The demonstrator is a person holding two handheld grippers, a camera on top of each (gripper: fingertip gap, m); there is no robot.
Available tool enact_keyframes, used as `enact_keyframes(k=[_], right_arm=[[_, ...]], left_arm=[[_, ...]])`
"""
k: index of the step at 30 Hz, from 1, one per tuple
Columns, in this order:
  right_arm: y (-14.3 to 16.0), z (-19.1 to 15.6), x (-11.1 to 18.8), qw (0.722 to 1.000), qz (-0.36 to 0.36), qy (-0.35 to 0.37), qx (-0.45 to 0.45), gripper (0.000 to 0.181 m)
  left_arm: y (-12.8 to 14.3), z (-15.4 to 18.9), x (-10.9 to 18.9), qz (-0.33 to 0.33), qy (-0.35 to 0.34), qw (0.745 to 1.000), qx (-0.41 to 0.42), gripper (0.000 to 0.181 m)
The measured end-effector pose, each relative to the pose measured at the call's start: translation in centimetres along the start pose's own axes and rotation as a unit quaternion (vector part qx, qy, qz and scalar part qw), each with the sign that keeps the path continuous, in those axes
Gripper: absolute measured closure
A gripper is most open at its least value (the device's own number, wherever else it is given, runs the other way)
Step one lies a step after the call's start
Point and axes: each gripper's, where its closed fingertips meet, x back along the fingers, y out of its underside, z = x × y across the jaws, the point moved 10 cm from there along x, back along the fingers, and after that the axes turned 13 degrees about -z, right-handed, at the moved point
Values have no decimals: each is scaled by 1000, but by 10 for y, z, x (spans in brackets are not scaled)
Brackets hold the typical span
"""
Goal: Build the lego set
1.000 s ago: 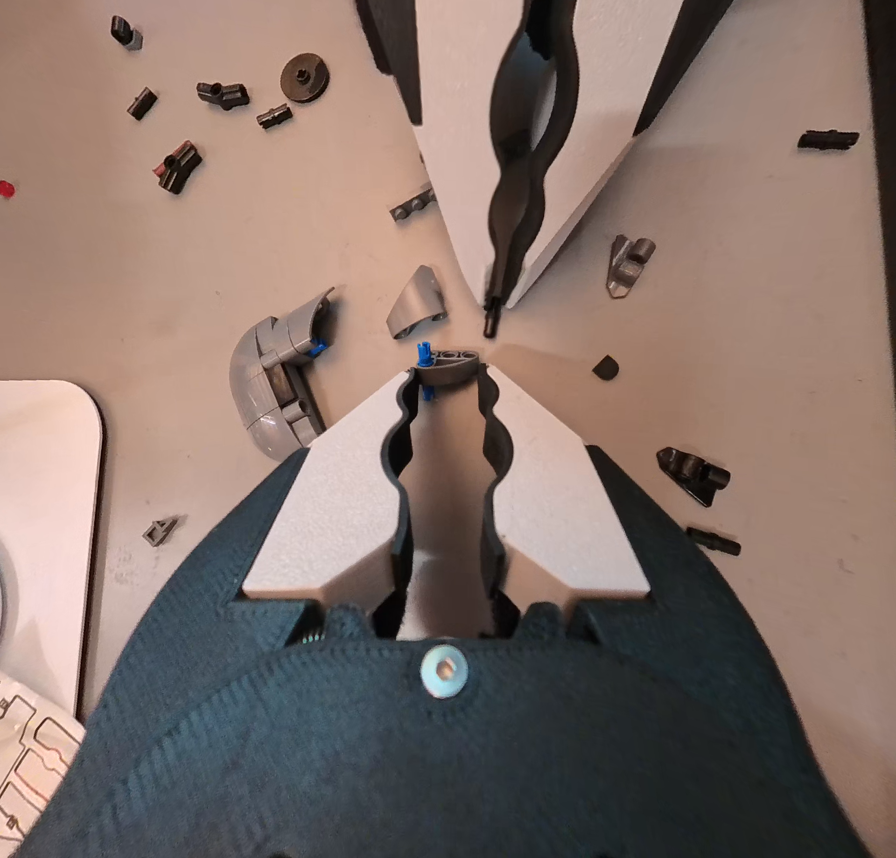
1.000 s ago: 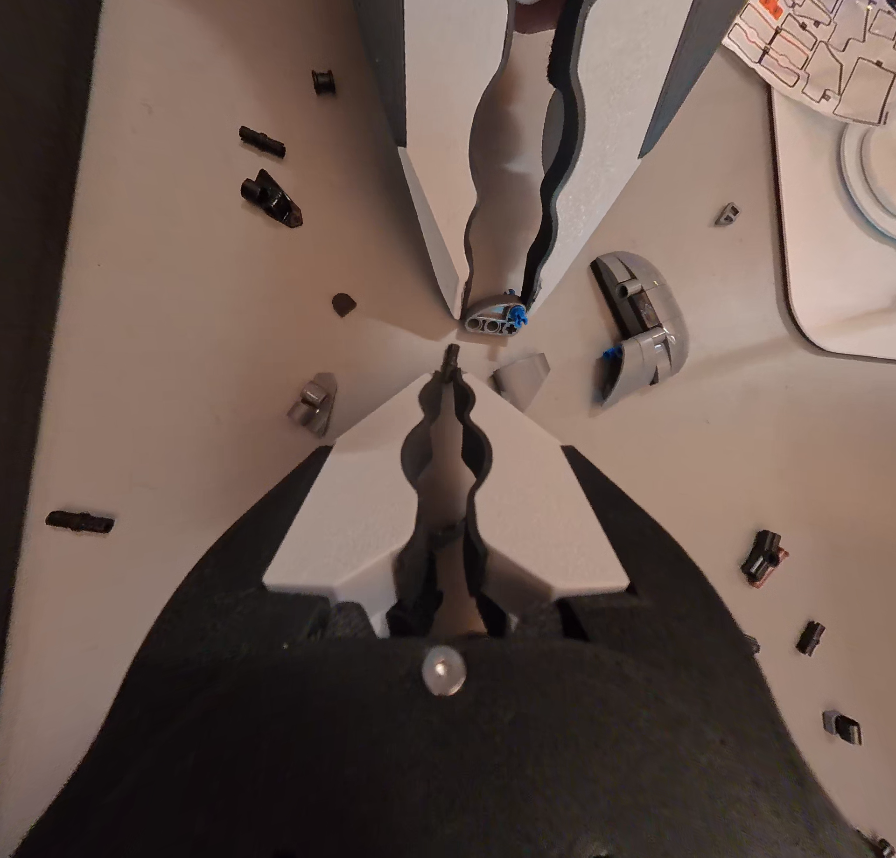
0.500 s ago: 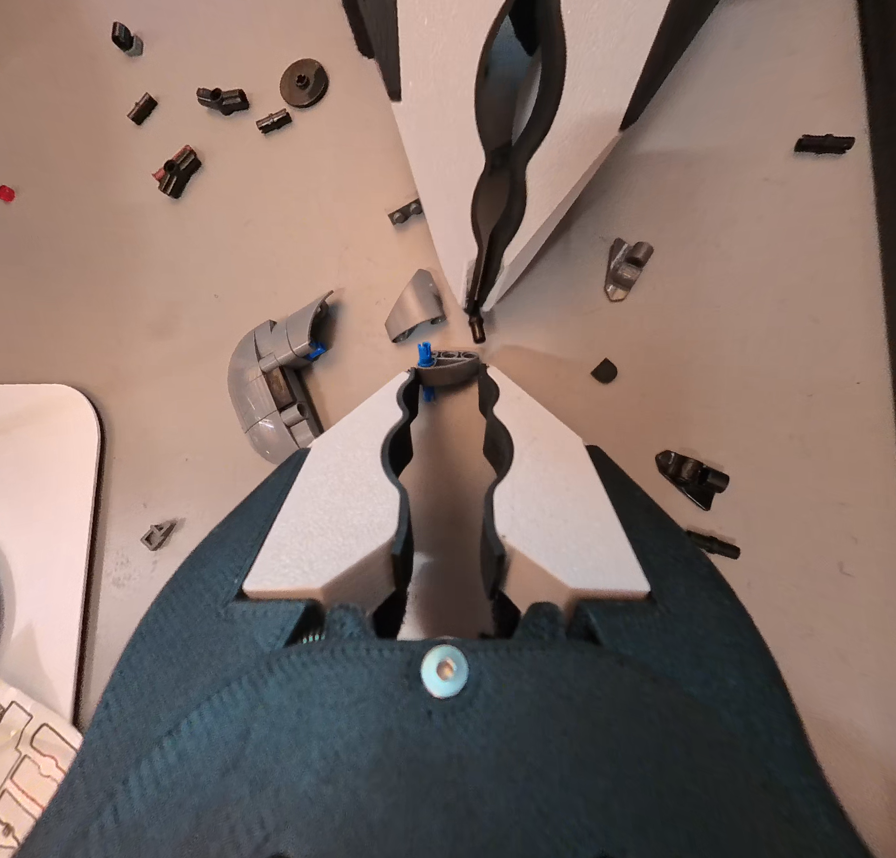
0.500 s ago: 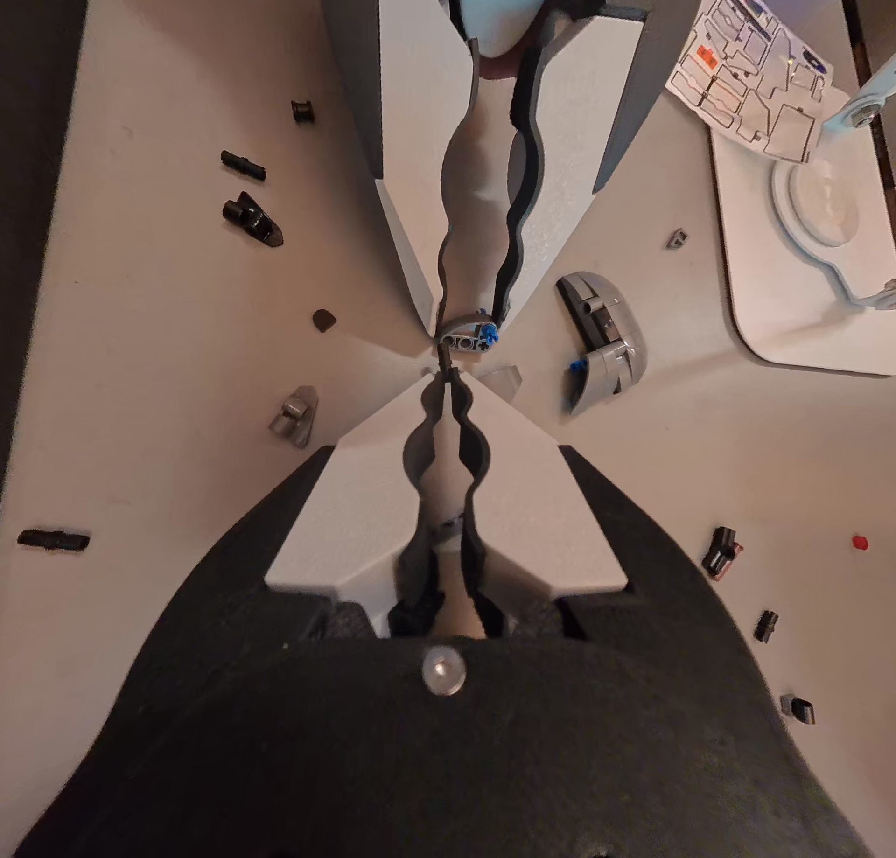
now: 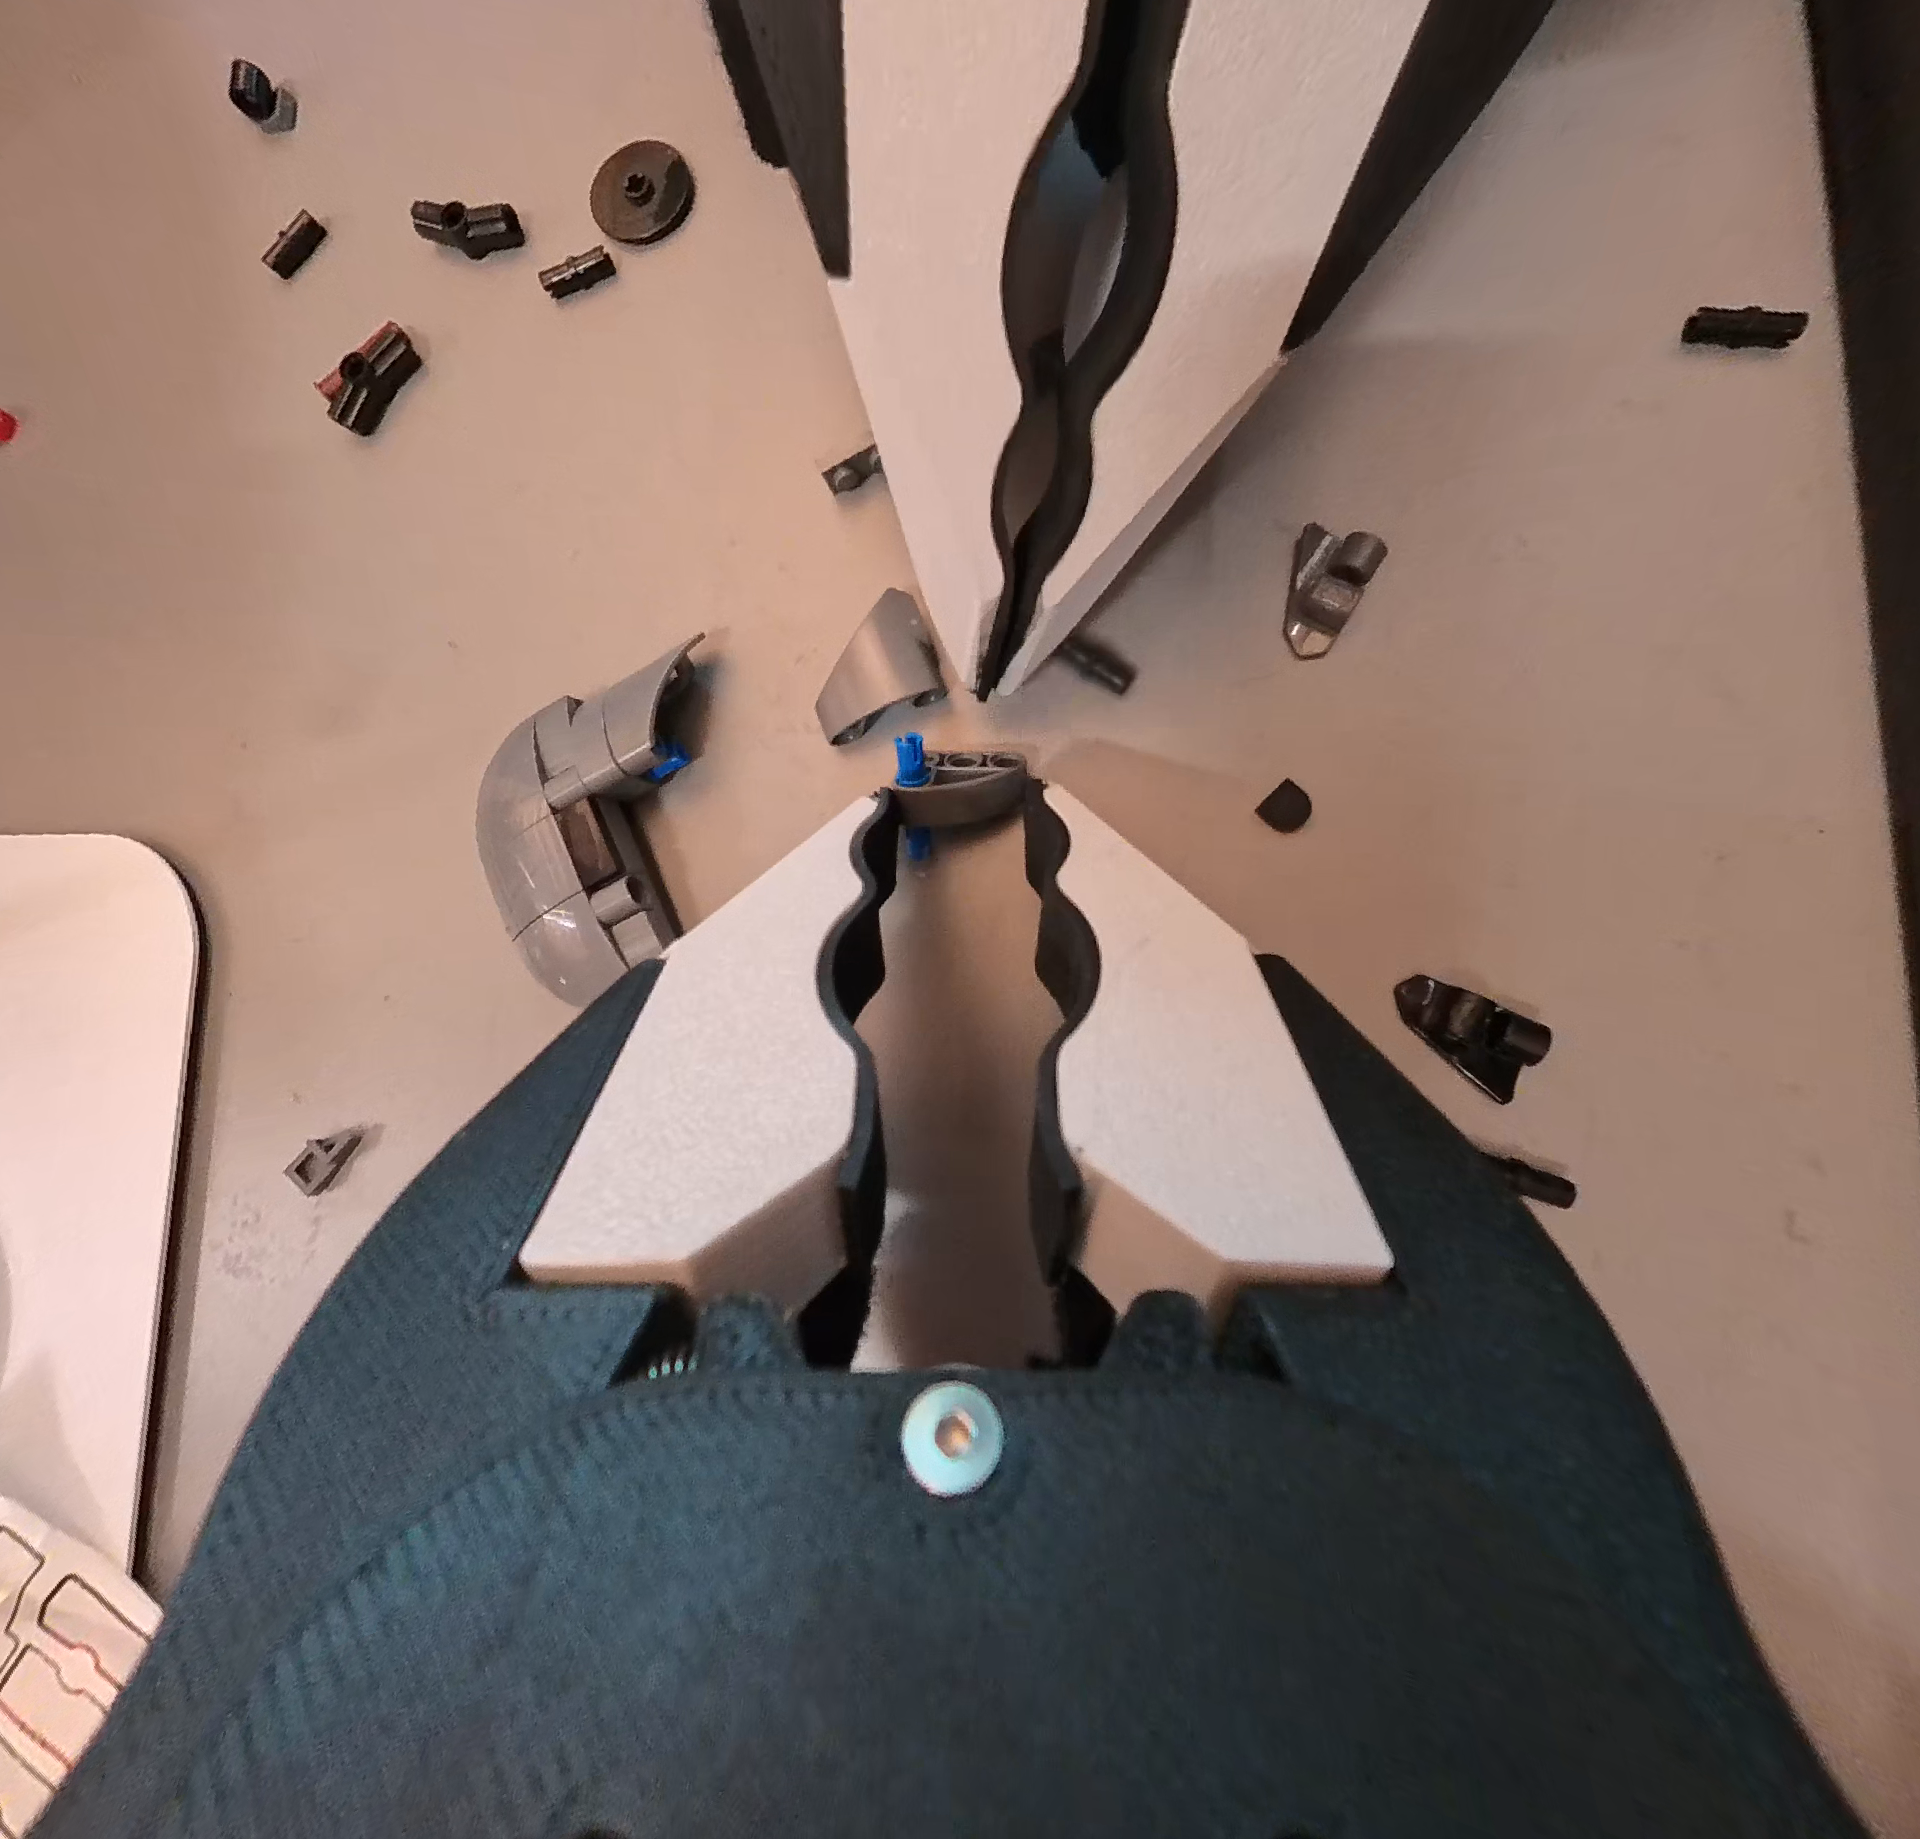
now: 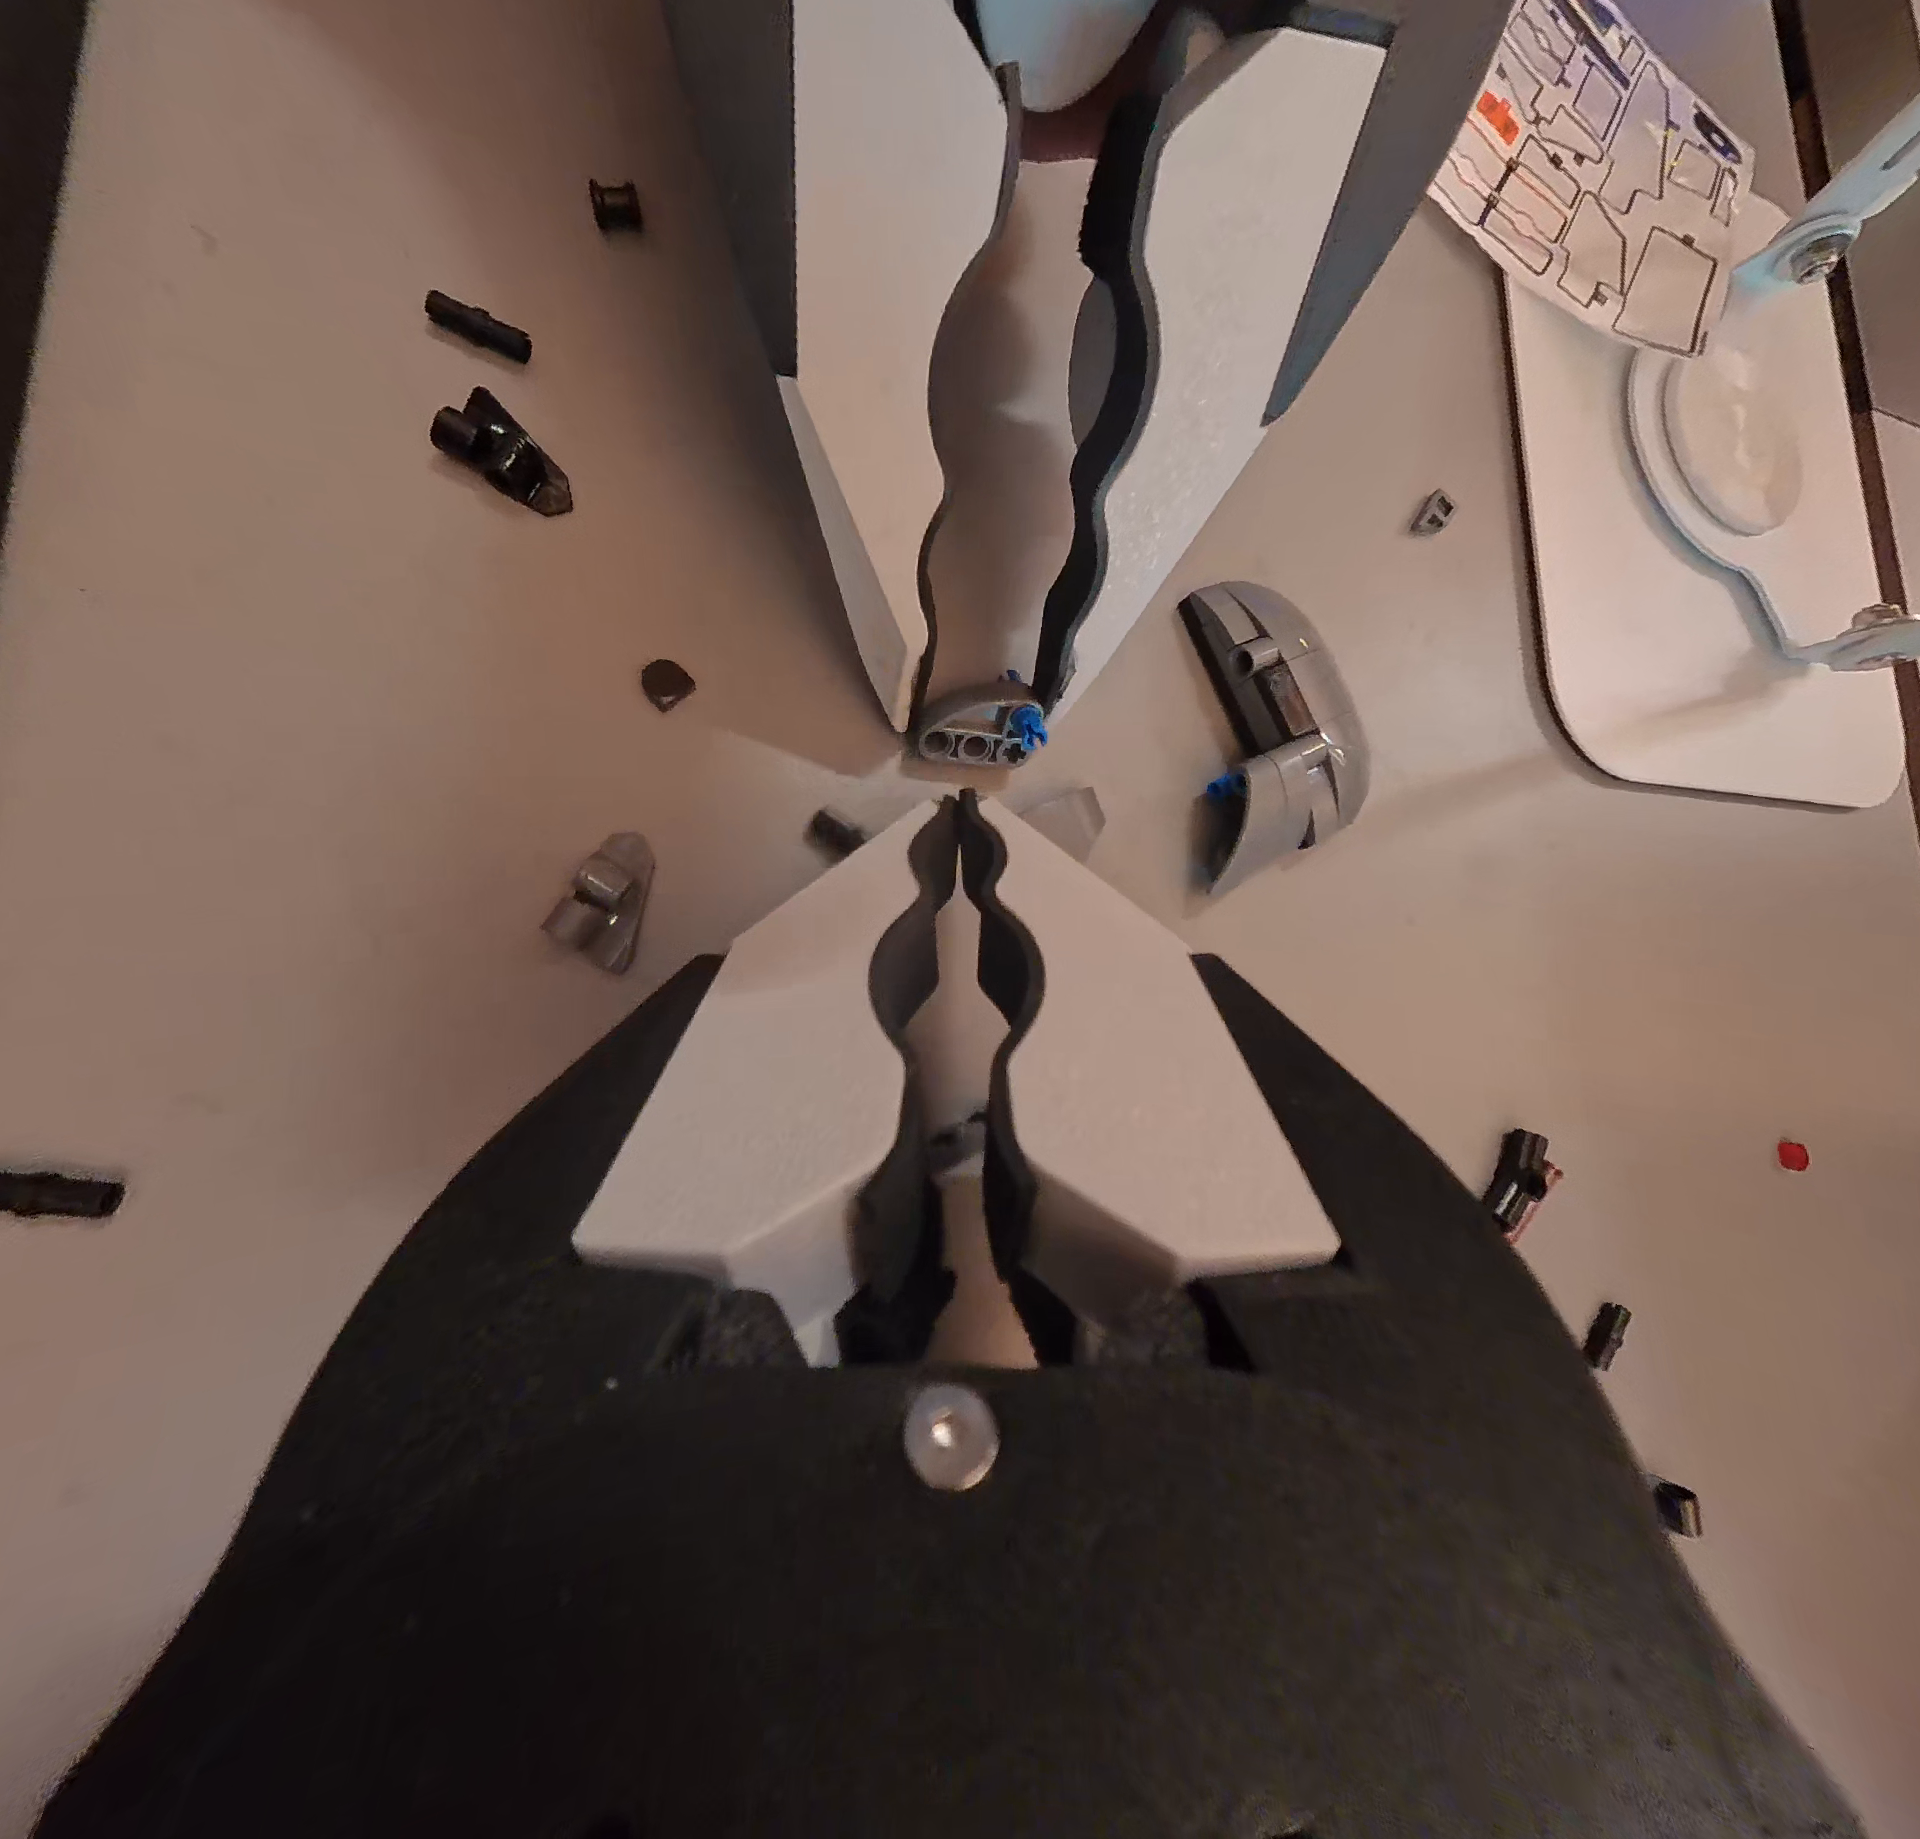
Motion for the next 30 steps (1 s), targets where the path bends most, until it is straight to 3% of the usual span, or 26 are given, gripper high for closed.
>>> enact_keyframes(k=[7, 20, 26, 30], right_arm=[[6, 2, 8, 1000, 5, -15, -9, 181], [56, 11, 46, 994, -30, -90, -60, 179], [72, 10, 74, 993, -52, -75, -77, 180], [89, 1, 81, 985, -73, -119, -104, 174]], left_arm=[[0, 0, 0, -1, 0, 1000, 0, 159], [1, 0, 0, -1, 2, 1000, 1, 159], [0, 0, 0, 0, 4, 1000, 2, 159], [-1, 0, -1, 2, 5, 1000, 3, 159]])
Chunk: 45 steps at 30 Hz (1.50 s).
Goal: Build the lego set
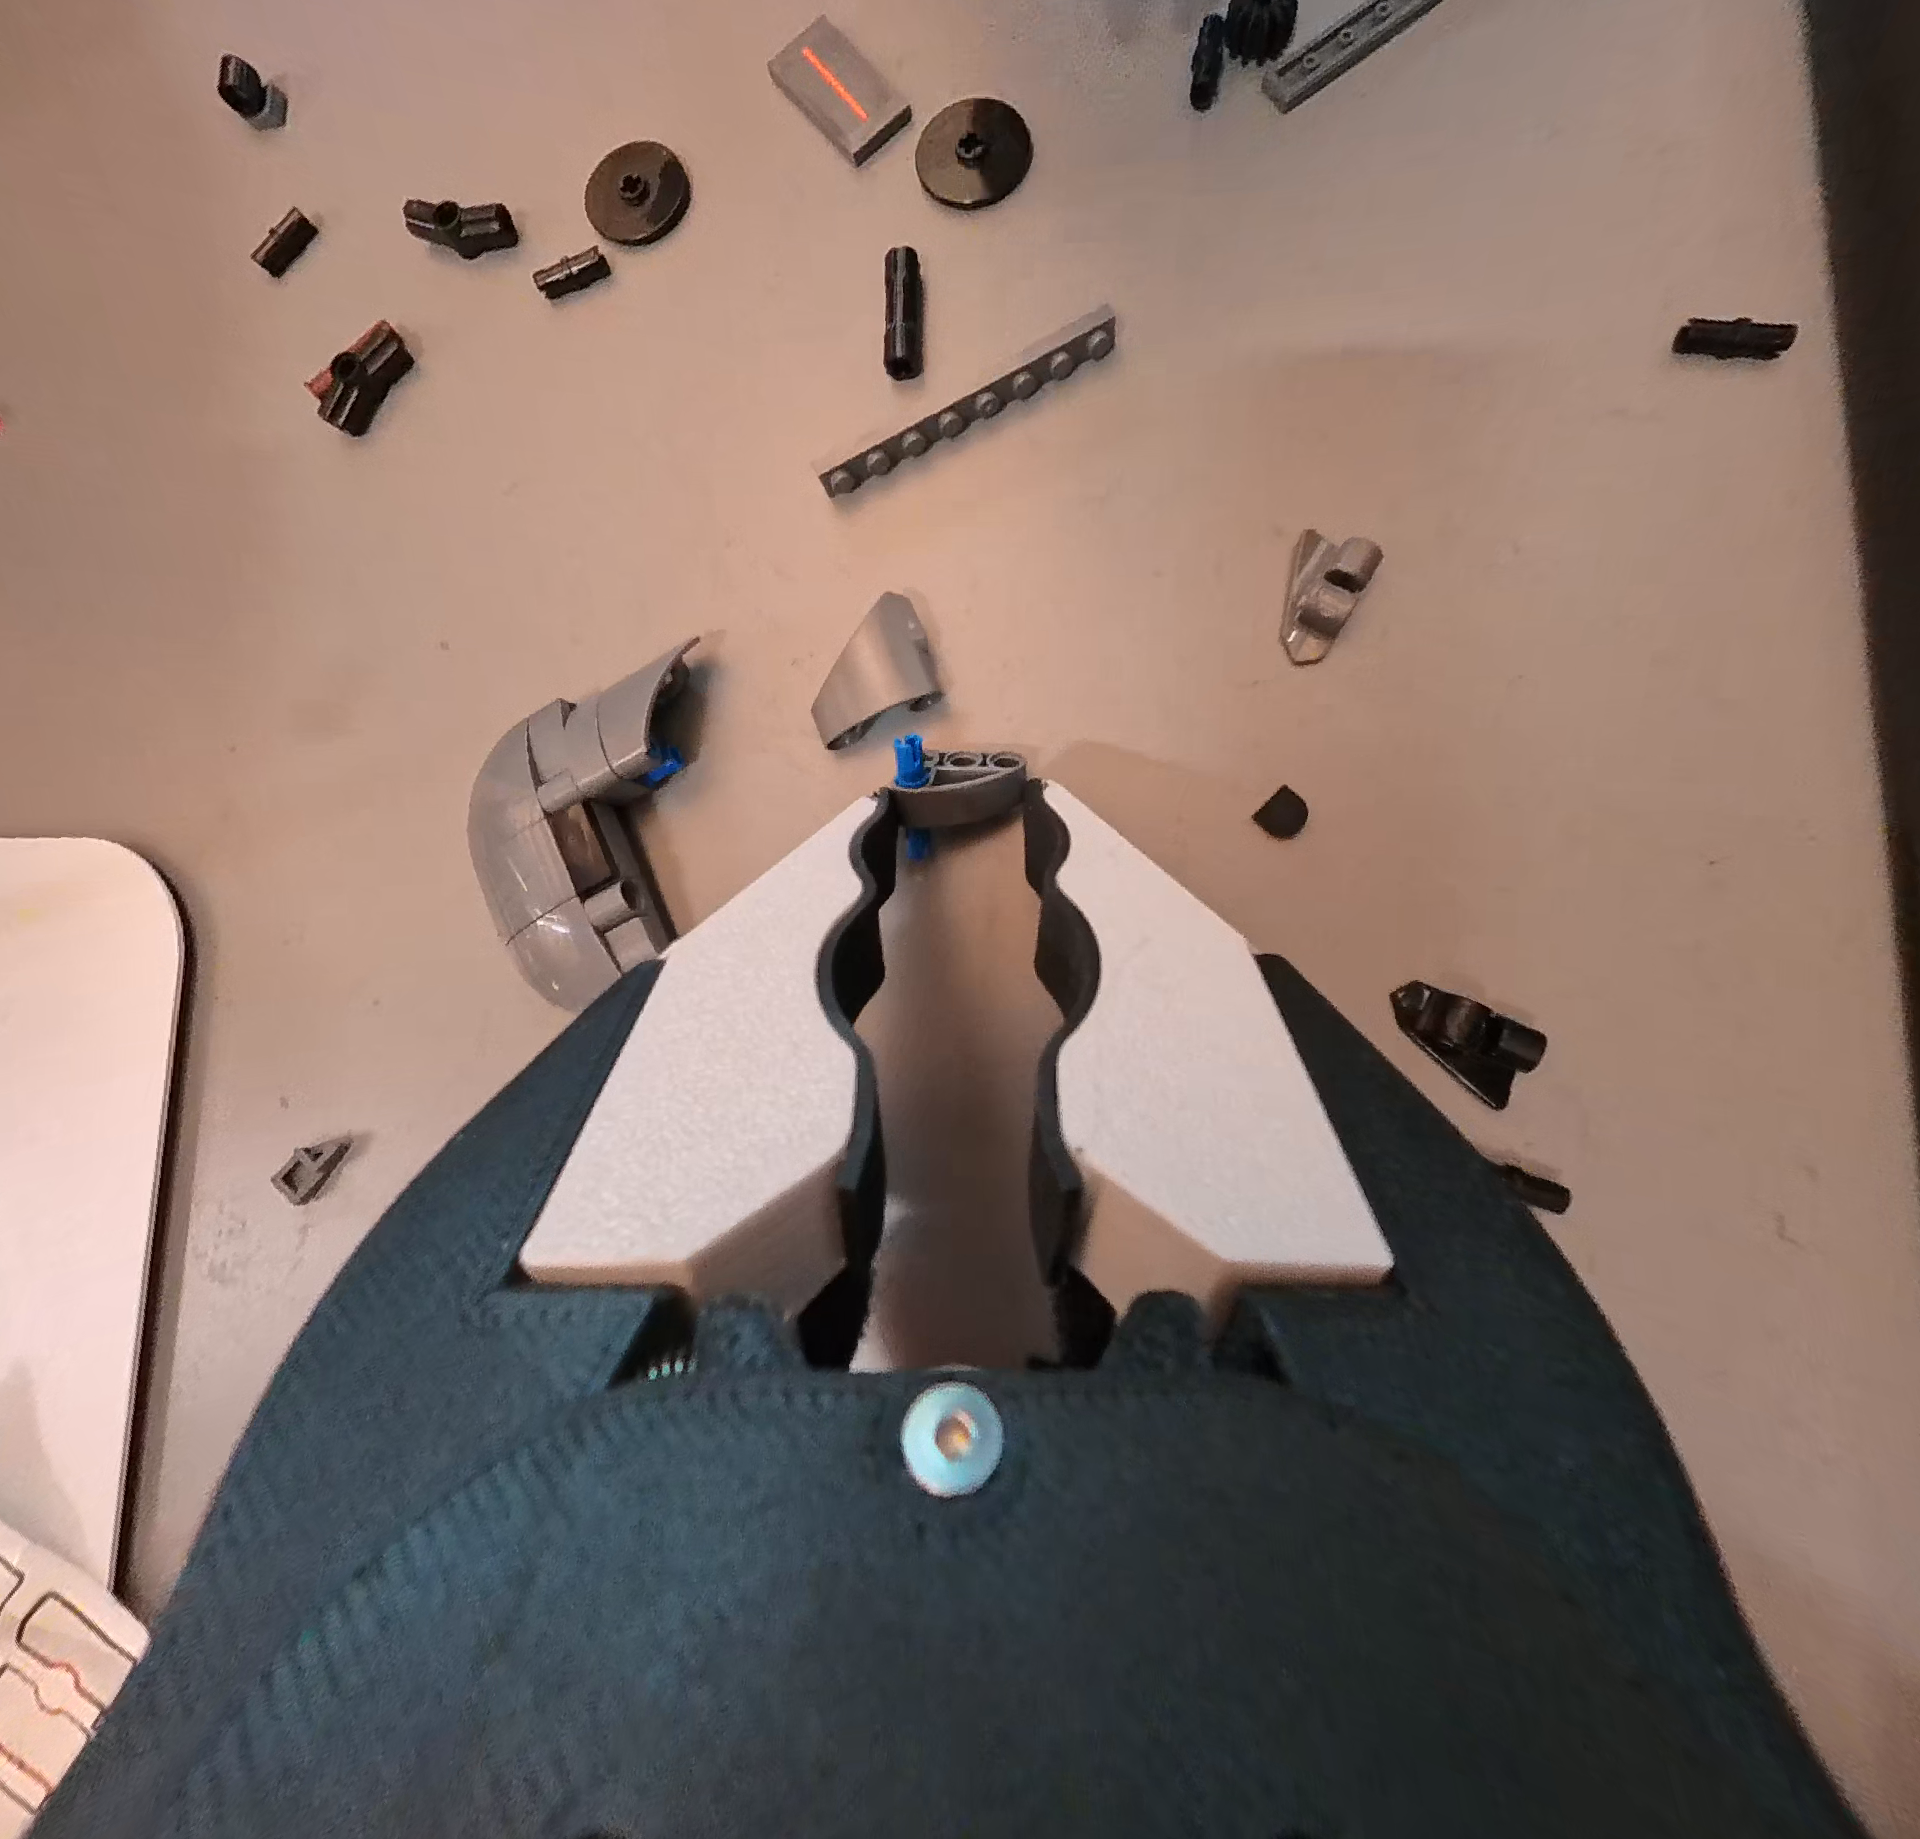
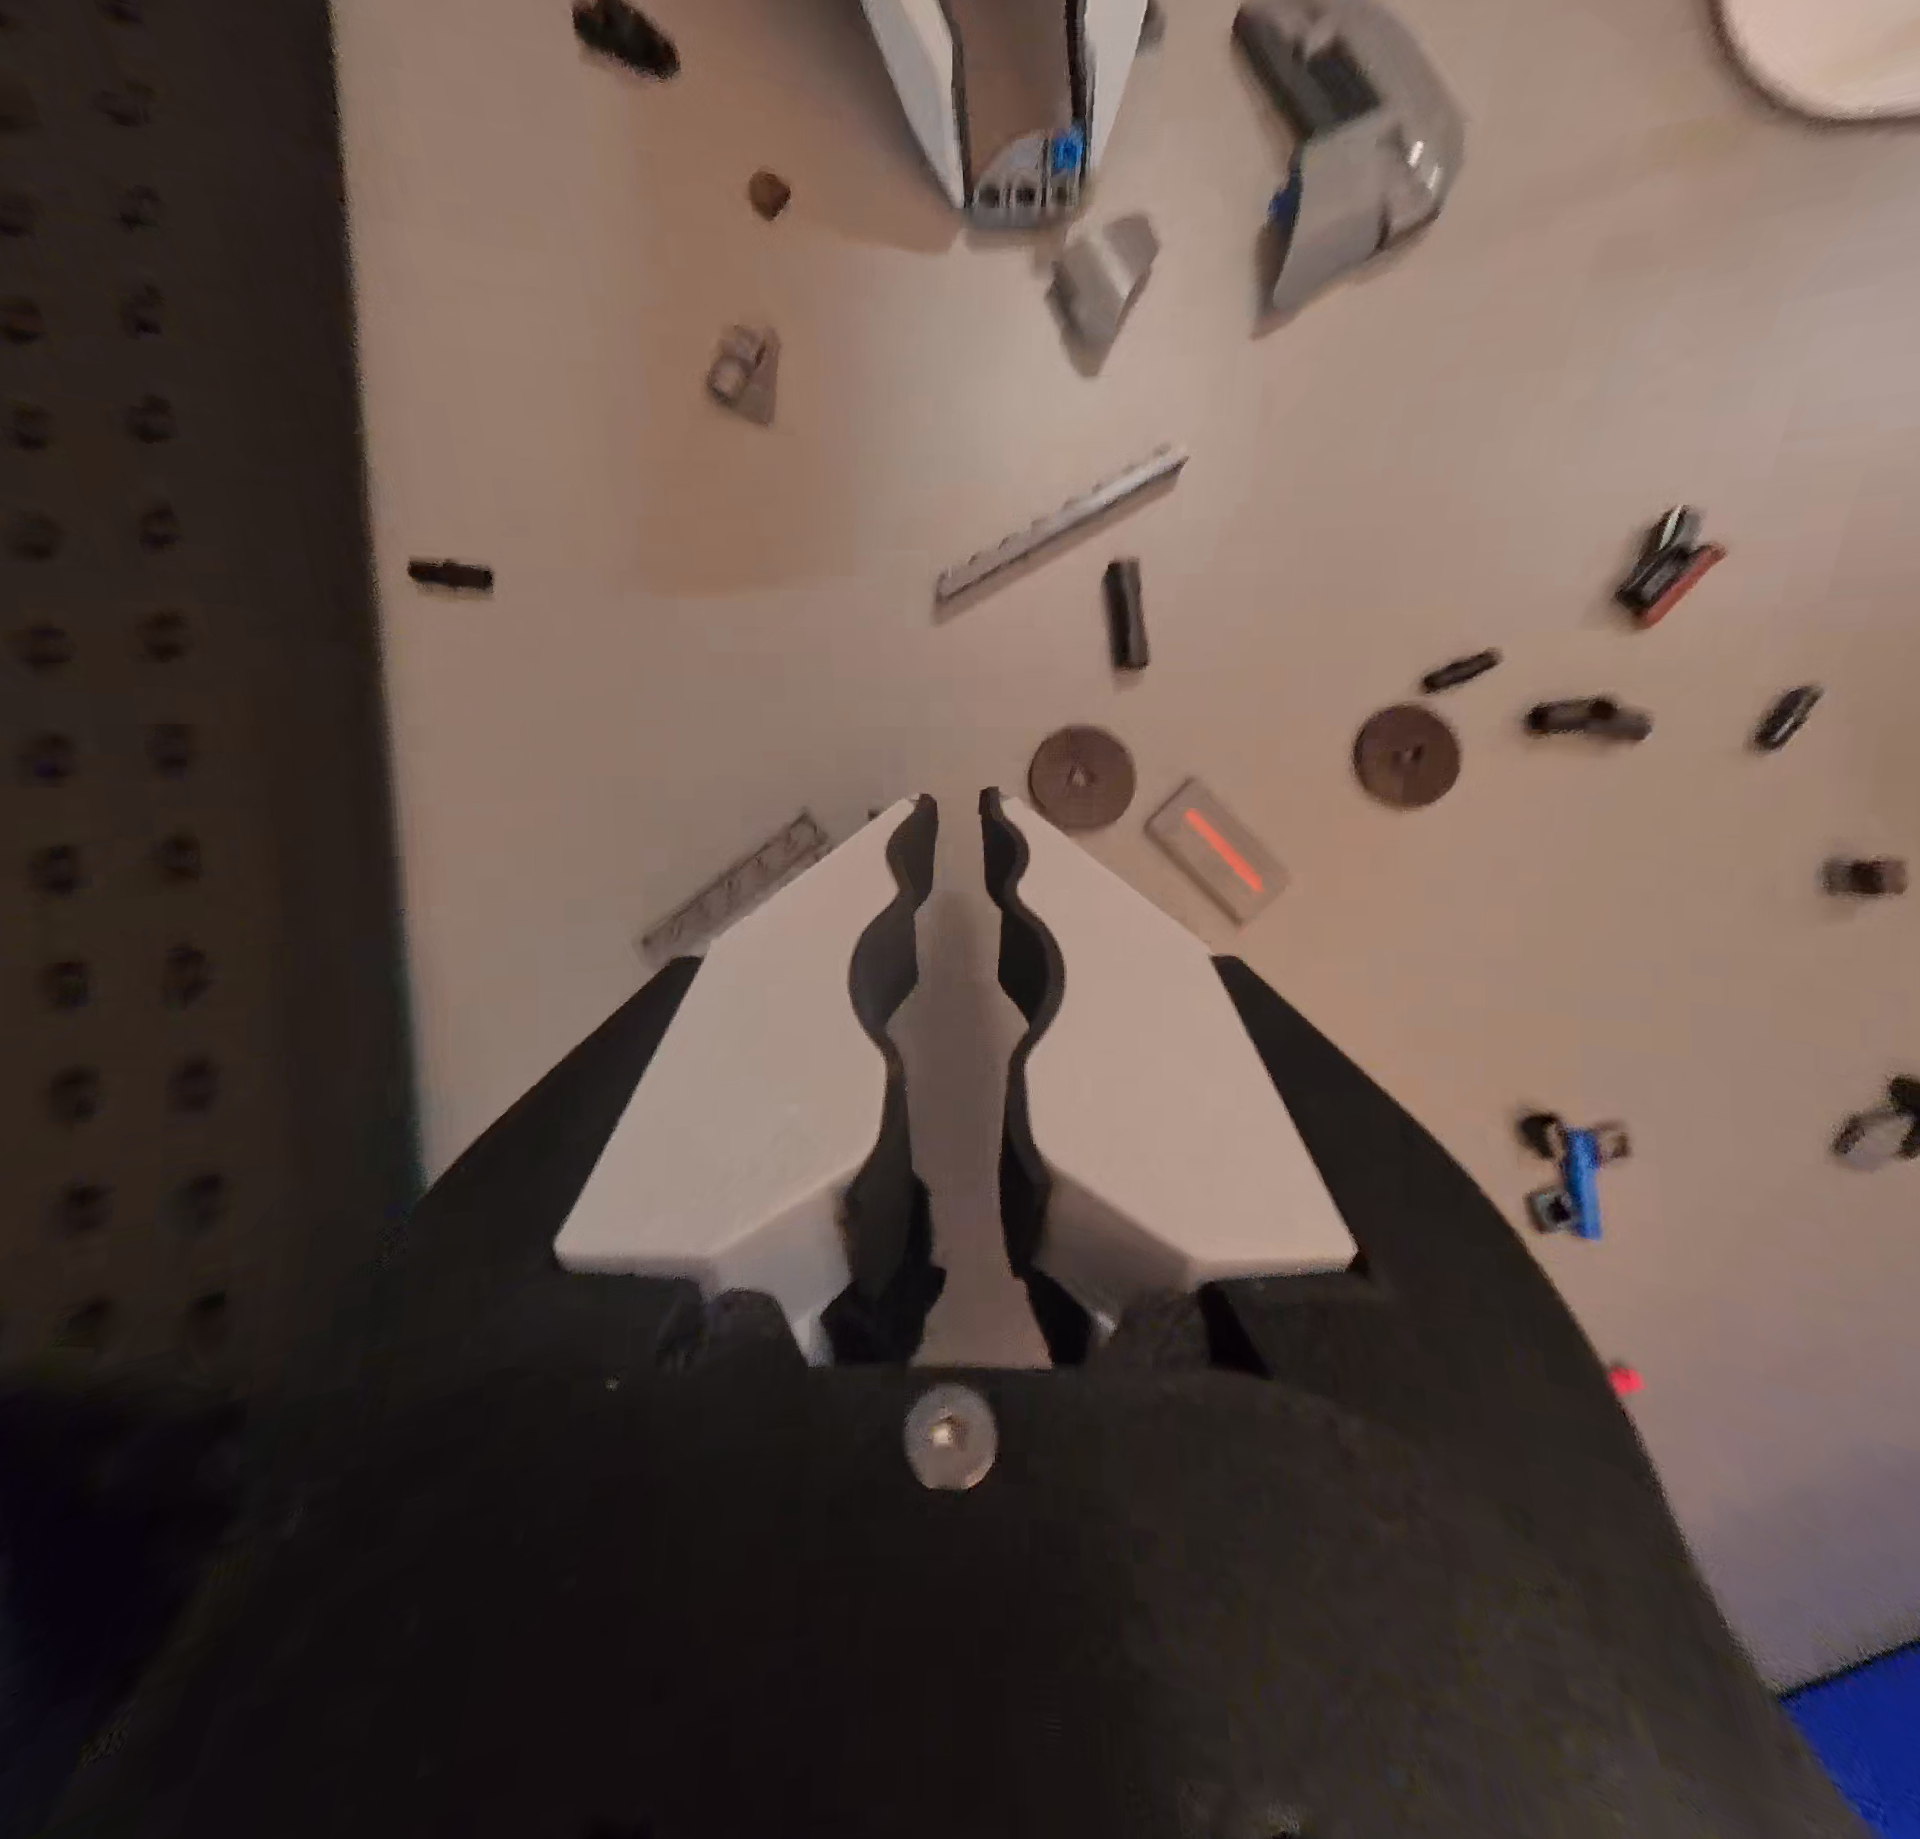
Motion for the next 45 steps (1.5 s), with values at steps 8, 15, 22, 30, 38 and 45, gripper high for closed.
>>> enact_keyframes(k=[8, 15, 22, 30, 38, 45], right_arm=[[1, -9, -14, 998, -47, -37, 12, 173], [0, -8, -19, 997, -65, -33, 8, 177], [-10, -7, -18, 999, -39, -10, 31, 180], [-42, -8, -23, 997, 15, 28, 73, 179], [-57, -6, -26, 993, 50, 58, 85, 179], [-70, -6, -27, 992, 100, 39, 70, 179]], left_arm=[[-1, 0, -1, 0, 0, 1000, 1, 159], [-1, 0, -1, 0, 1, 1000, 1, 159], [-2, 0, -1, -1, -1, 1000, 0, 159], [-2, 2, -2, 9, 11, 1000, 6, 158], [1, -1, 1, 9, -3, 1000, 7, 149], [-11, 7, 29, 76, -56, 995, -40, 147]])
